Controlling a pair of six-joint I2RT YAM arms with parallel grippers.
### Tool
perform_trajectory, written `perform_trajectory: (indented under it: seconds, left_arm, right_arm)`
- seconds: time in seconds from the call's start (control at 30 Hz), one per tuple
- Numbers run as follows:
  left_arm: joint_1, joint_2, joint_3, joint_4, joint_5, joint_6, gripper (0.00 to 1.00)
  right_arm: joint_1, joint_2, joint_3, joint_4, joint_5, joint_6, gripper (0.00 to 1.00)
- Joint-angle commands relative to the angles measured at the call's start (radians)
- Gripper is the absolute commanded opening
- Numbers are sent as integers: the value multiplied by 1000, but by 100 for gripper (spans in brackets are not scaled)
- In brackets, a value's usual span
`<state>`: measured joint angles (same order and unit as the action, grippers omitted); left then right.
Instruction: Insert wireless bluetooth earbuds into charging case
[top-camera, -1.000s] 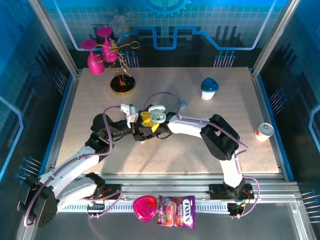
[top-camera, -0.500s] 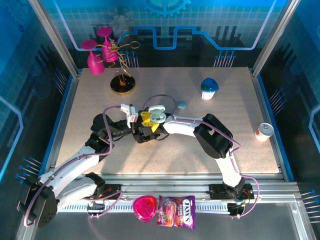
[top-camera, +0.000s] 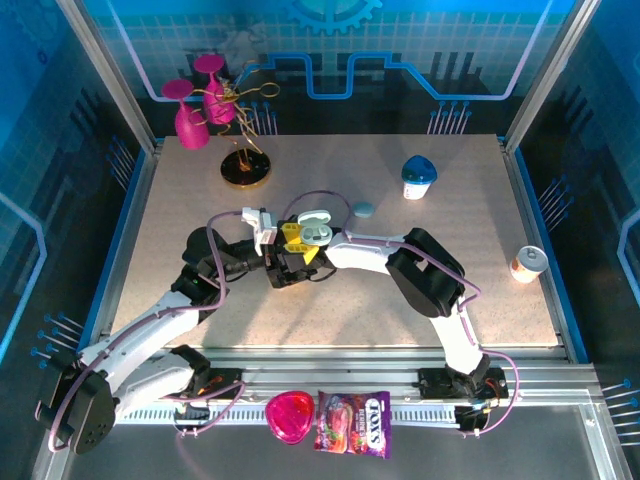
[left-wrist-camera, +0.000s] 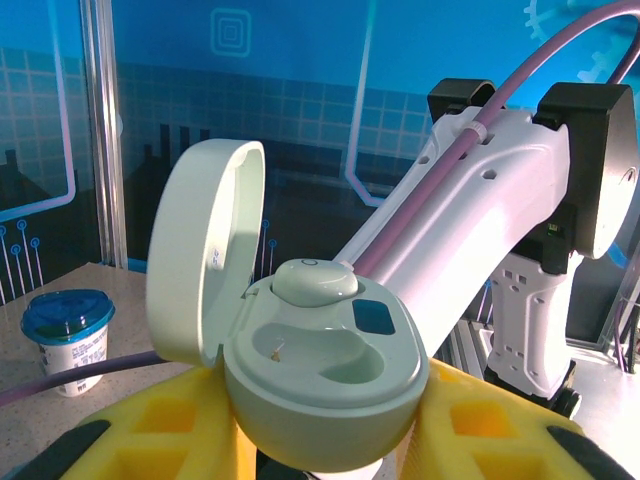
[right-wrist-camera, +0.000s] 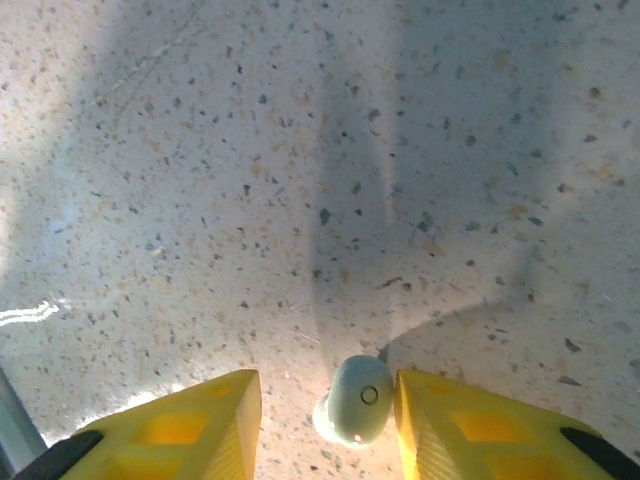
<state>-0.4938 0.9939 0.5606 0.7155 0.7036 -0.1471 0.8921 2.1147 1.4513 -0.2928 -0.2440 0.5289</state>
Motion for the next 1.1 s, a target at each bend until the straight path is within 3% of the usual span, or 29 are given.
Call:
perform_trajectory:
  seconds: [0.0,0.67,1.07]
  left_arm:
    - [-5,0,13,35,5,17,28]
    - [-4,-11,7,36,-4,17,28]
    - [-4,-50,9,18,-22,27,28]
  right_arm:
    - [15,12,11,21,-34,14,38]
    - [20,41,42,-5,-29,8,37]
    - [66,125,218,-175,87,-45,37]
